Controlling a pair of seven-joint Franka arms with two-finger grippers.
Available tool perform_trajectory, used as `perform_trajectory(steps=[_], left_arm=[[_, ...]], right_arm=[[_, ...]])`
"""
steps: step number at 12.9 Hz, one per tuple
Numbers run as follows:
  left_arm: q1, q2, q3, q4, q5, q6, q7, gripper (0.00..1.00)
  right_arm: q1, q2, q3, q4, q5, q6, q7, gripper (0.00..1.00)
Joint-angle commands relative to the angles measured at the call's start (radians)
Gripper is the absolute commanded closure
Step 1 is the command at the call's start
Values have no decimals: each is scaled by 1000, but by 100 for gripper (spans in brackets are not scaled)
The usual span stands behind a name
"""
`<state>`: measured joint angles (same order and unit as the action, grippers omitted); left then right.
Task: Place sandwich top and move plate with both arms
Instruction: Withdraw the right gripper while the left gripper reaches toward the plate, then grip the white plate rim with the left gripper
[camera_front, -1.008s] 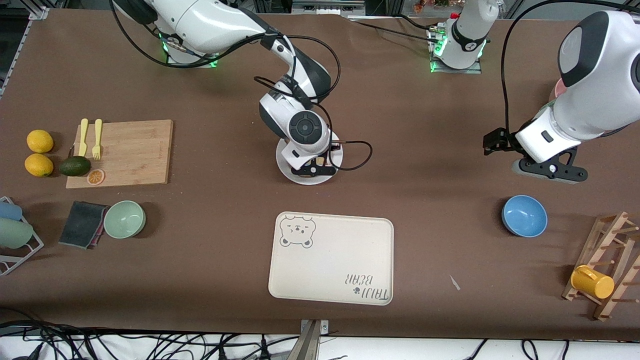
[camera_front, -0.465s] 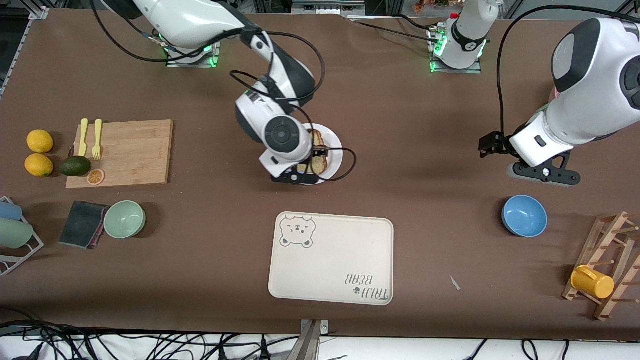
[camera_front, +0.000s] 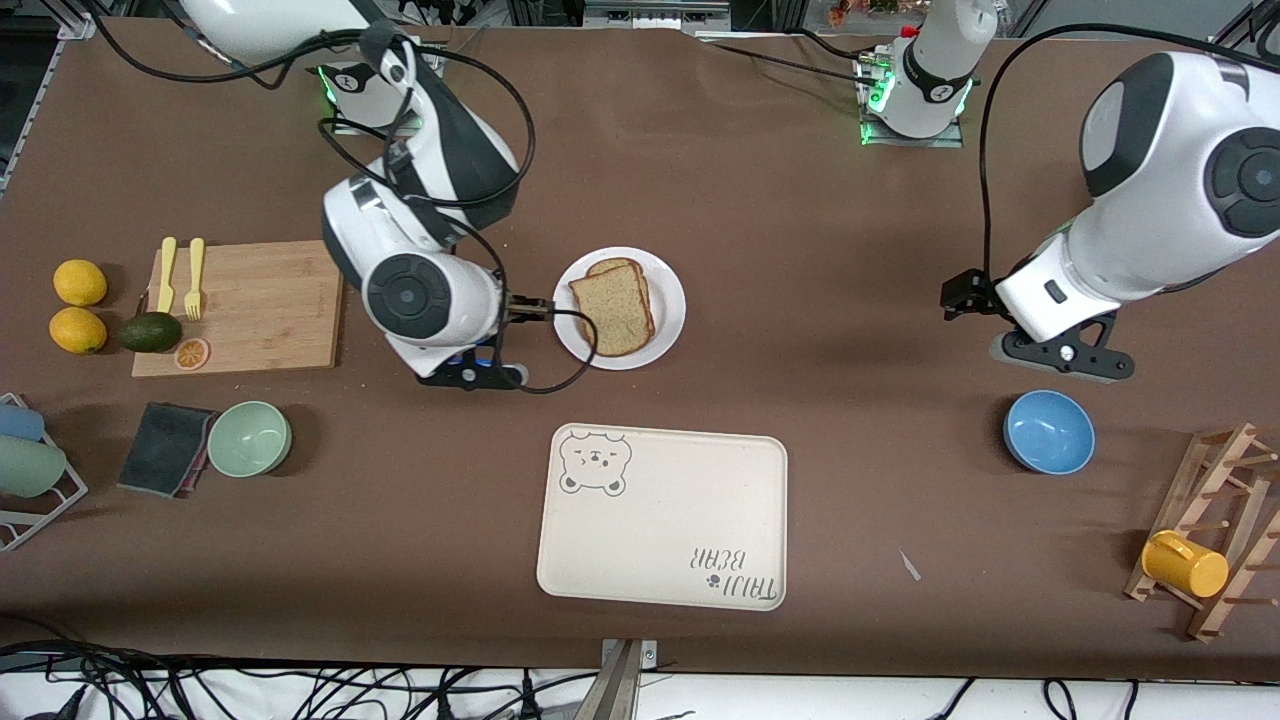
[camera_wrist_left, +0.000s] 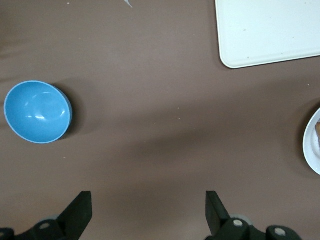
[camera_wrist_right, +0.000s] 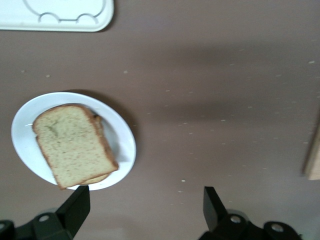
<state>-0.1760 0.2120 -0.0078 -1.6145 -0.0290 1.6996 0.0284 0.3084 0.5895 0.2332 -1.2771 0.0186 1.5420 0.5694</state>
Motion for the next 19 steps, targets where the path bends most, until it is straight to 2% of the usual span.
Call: perform_trajectory(steps=[1,2,3,5,8,9,11,12,14,17,19], left_arm=[[-67,61,-21,85,-8,-11,-11,0],[-95,85,-21,96,-22,-9,-22,0],[-105,114,-24,100,-78,-8,-24,0],[-129,159,-26,117,-208,32,-31,0],[-151,229,-29,104,-357,121,-30,0],[-161,262,-29,104,-409,153,-30,0],[-181,326,-29,102,-547,196,-19,0],[-190,349,-29,90,-607,224,-13,0],[-197,371,-47,49,-656,308,20,0],[-209,429,-112,-2,-743,437,53,0],[-209,478,-116,-8,-770,465,172,0]], right_arm=[[2,-97,-89,-74,3,-34,-121,0],[-35,-176,-97,-165,7,-16,-172,0],[-93,-272,-97,-283,7,30,-205,0],[-158,-426,-97,-445,0,87,-255,0],[-237,-543,-106,-537,-12,35,-313,0],[-245,-550,-136,-533,-14,12,-406,0],[-238,-551,-234,-506,-14,-3,-549,0],[-239,-551,-245,-481,-19,-8,-559,0],[-238,-544,-239,-395,-80,-89,-560,0],[-238,-542,-242,-325,-78,-140,-552,0],[-242,-545,-245,-306,-75,-146,-527,0]])
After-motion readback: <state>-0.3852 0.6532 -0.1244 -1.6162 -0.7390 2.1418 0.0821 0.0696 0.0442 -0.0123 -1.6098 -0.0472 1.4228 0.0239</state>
